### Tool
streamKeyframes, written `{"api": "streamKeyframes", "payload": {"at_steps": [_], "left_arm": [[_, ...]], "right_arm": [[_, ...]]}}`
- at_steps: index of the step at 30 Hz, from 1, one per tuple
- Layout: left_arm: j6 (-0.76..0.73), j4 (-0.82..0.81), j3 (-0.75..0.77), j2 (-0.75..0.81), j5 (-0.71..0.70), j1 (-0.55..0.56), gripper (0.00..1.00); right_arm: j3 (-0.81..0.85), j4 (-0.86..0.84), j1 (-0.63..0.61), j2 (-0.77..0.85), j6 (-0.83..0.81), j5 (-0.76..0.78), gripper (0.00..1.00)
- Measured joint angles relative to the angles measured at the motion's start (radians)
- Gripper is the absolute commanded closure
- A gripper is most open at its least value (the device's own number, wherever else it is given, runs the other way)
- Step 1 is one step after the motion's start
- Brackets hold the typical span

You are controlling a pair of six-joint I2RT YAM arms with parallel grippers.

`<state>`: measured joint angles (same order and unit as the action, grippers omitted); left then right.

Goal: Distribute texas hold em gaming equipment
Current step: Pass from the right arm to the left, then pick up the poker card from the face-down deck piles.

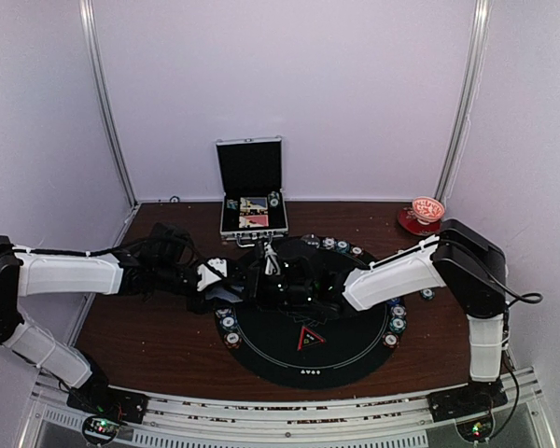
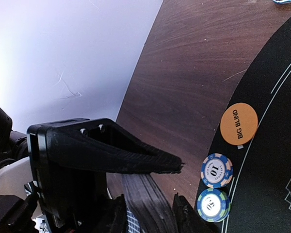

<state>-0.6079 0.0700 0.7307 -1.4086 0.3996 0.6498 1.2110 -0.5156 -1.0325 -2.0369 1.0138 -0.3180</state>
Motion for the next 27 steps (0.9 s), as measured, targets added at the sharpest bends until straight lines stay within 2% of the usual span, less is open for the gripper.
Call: {"api": "streamKeyframes", "payload": {"at_steps": [8, 14, 20, 24, 27], "left_arm": [[-0.01, 0.024, 0.0, -0.001, 0.0, 0.0, 0.69], [-0.011, 0.034, 0.0, -0.002, 0.001, 0.0, 0.69], [-0.012, 0.037, 0.0, -0.002, 0.002, 0.0, 0.69], [-0.012, 0.037, 0.0, -0.002, 0.005, 0.0, 0.69], [-0.012, 0.037, 0.0, -0.001, 0.006, 0.0, 0.69]], "right_arm": [[-0.005, 0.023, 0.019, 0.0, -0.039, -0.001, 0.69], [-0.005, 0.035, 0.024, 0.0, -0.05, -0.026, 0.57], [0.013, 0.045, 0.028, -0.024, -0.055, -0.064, 0.5], [0.058, 0.068, 0.024, -0.053, -0.069, -0.084, 0.51], [0.073, 0.095, 0.022, -0.058, -0.075, -0.085, 0.56]]}}
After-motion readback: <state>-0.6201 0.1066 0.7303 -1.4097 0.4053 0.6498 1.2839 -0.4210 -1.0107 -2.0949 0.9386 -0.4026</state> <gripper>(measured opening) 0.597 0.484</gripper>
